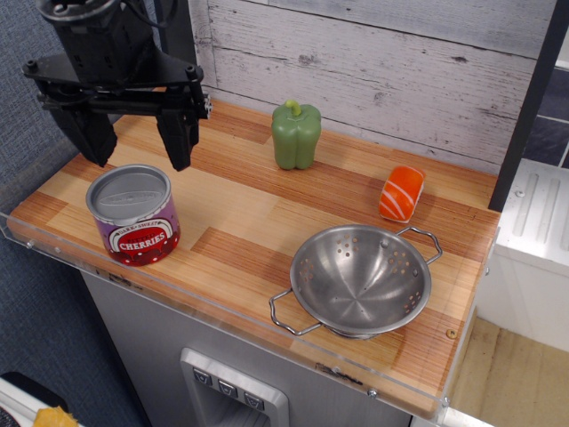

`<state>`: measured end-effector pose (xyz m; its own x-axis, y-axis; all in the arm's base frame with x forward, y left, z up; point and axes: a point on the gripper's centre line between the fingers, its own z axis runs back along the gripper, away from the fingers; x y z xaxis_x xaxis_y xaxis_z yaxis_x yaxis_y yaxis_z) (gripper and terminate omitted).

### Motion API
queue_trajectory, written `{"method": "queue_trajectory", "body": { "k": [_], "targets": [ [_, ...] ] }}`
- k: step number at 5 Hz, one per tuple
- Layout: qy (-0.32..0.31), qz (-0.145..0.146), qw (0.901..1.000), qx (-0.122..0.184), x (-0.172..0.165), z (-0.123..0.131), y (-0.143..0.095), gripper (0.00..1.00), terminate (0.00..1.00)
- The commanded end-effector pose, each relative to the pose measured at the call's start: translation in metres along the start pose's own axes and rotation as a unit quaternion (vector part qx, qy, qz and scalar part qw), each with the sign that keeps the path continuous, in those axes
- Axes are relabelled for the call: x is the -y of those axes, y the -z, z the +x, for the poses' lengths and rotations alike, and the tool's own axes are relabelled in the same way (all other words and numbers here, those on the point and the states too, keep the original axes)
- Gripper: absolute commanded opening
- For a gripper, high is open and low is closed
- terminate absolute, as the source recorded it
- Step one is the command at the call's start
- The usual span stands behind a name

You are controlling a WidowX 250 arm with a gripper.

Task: Place the sushi behind the red can.

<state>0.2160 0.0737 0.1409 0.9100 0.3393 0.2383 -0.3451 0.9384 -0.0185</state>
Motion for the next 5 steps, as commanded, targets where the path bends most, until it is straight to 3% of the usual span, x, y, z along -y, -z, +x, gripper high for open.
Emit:
{"method": "queue_trajectory", "body": {
  "k": [1,2,3,4,5],
  "targets": [
    [0.000,0.000,1.0000,0.000,0.000,0.000,0.000,1.00,0.00],
    [0.048,-0.052,0.9974,0.008,0.035,0.010,-0.003,1.00,0.00],
    [0.090,-0.071,0.9934,0.010,0.071,0.021,0.004,1.00,0.00],
    [0.106,-0.074,0.9915,0.014,0.108,0.044,0.020,1.00,0.00],
    [0.138,-0.069,0.9880,-0.013,0.128,0.069,0.047,1.00,0.00]
  ]
}}
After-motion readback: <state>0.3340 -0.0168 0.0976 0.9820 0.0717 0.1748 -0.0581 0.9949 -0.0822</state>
